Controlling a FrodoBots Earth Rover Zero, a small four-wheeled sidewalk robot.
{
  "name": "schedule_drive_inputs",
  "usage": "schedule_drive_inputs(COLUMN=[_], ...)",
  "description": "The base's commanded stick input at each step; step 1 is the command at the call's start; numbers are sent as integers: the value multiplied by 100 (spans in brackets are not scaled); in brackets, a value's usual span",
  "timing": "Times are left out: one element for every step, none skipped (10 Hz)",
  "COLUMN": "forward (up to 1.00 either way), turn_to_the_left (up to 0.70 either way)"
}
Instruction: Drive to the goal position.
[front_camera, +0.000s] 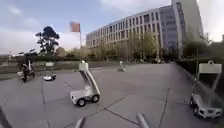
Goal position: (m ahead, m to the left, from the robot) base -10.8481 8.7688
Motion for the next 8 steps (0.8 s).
schedule_drive_inputs(forward=[0, 0, 0, 0, 0, 0, 0, 0], turn_to_the_left=[45, 45, 45, 45, 45, 45, 45, 45])
